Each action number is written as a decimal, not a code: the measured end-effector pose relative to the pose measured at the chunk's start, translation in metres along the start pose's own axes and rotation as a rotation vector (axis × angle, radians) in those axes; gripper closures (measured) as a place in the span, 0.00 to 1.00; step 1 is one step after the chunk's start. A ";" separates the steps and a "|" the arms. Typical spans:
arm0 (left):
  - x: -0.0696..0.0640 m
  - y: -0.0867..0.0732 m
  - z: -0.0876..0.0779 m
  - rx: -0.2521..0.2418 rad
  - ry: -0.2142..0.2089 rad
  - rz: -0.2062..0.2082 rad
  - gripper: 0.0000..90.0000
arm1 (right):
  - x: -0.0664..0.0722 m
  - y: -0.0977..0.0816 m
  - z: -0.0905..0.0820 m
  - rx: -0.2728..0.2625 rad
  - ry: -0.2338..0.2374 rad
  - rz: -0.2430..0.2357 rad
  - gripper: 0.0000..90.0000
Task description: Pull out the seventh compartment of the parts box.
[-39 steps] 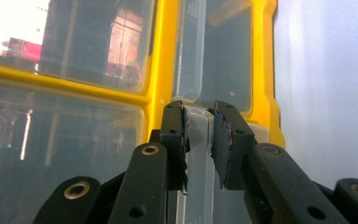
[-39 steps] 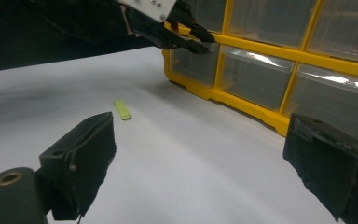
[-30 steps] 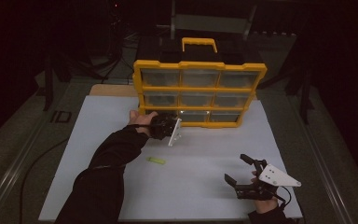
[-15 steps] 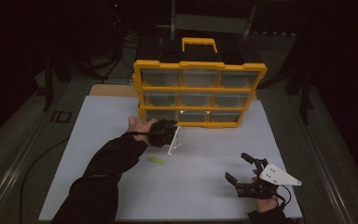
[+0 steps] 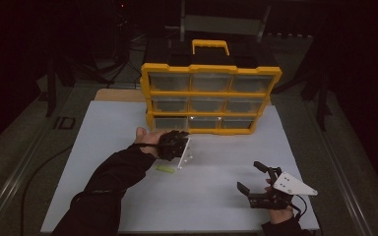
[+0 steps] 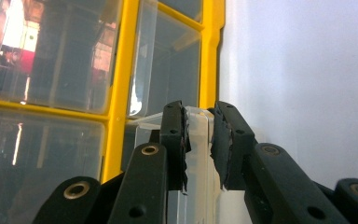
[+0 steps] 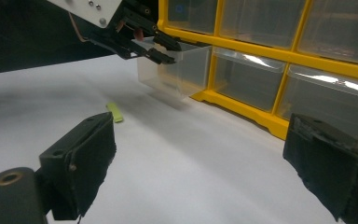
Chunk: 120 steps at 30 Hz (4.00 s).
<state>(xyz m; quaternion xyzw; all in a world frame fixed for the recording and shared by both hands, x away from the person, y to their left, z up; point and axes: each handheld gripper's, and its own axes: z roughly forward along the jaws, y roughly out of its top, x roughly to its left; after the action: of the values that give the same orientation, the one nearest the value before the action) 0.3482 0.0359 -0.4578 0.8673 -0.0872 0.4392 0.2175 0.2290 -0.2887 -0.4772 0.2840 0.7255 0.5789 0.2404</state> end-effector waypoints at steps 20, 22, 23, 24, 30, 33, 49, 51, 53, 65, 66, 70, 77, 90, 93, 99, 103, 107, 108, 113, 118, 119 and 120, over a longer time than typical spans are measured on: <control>-0.001 -0.006 0.001 -0.039 -0.011 -0.027 0.83 | 0.001 0.000 0.002 0.012 0.010 -0.007 0.10; -0.001 -0.006 0.001 -0.041 -0.012 -0.035 0.83 | 0.001 0.000 0.002 0.012 0.012 -0.007 0.10; -0.001 -0.007 0.001 -0.042 -0.011 -0.039 0.83 | 0.001 -0.001 0.002 0.013 0.012 -0.006 0.10; -0.001 -0.007 0.001 -0.045 -0.013 -0.048 0.83 | 0.001 -0.001 0.002 0.015 0.012 -0.005 0.10; 0.003 -0.009 0.002 -0.048 -0.041 -0.078 0.82 | 0.002 0.000 0.003 0.015 0.013 -0.010 0.10; 0.006 -0.011 0.002 -0.062 -0.068 -0.104 0.82 | 0.002 0.000 0.003 0.014 0.013 -0.009 0.10; 0.056 -0.038 -0.019 -0.231 -0.174 -0.741 0.05 | 0.001 0.000 0.002 0.010 0.010 -0.006 0.10; 0.058 -0.042 -0.021 -0.250 -0.189 -0.799 0.03 | 0.001 0.000 0.002 0.011 0.009 -0.004 0.10; 0.059 -0.047 -0.025 -0.263 -0.185 -0.835 0.01 | 0.001 0.000 0.002 0.013 0.009 -0.004 0.10; 0.060 -0.067 -0.047 -0.296 -0.176 -0.909 0.01 | 0.001 0.000 0.002 0.015 0.012 0.004 0.10; 0.059 -0.069 -0.050 -0.299 -0.173 -0.913 0.01 | 0.001 0.000 0.002 0.015 0.011 0.004 0.10; 0.055 -0.076 -0.059 -0.302 -0.160 -0.927 0.01 | 0.000 -0.001 0.003 0.018 0.013 0.006 0.10; 0.047 -0.090 -0.076 -0.309 -0.141 -0.958 0.01 | 0.001 -0.001 0.004 0.022 0.016 0.008 0.10; 0.021 -0.111 -0.103 -0.316 -0.122 -1.003 0.01 | 0.001 0.000 0.005 0.024 0.020 0.006 0.10; 0.010 -0.115 -0.110 -0.317 -0.118 -1.011 0.01 | 0.001 0.000 0.005 0.025 0.020 0.006 0.10; -0.005 -0.121 -0.117 -0.314 -0.095 -1.024 0.01 | 0.001 -0.001 0.005 0.028 0.021 0.006 0.10; -0.021 -0.128 -0.124 -0.300 -0.071 -1.034 0.01 | 0.001 -0.001 0.005 0.028 0.022 0.009 0.10; -0.031 -0.131 -0.128 -0.303 -0.047 -1.050 0.01 | 0.001 -0.001 0.005 0.030 0.021 0.010 0.10; -0.039 -0.132 -0.130 -0.295 -0.043 -1.049 0.01 | 0.001 -0.001 0.006 0.031 0.022 0.009 0.10; -0.052 -0.136 -0.134 -0.273 -0.030 -1.051 0.01 | 0.001 -0.002 0.006 0.034 0.024 0.007 0.10; -0.070 -0.138 -0.138 -0.250 -0.008 -1.056 0.01 | 0.001 -0.002 0.007 0.035 0.021 0.006 0.10; -0.073 -0.138 -0.138 -0.244 -0.001 -1.058 0.01 | 0.001 -0.002 0.007 0.038 0.021 0.005 0.10; -0.075 -0.139 -0.139 -0.238 0.000 -1.064 0.01 | 0.001 -0.002 0.007 0.038 0.021 0.004 0.10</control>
<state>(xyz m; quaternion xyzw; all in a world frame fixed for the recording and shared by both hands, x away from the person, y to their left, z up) 0.2500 0.2195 -0.4874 0.7610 0.3147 0.2558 0.5063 0.2324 -0.2833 -0.4806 0.2839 0.7384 0.5684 0.2260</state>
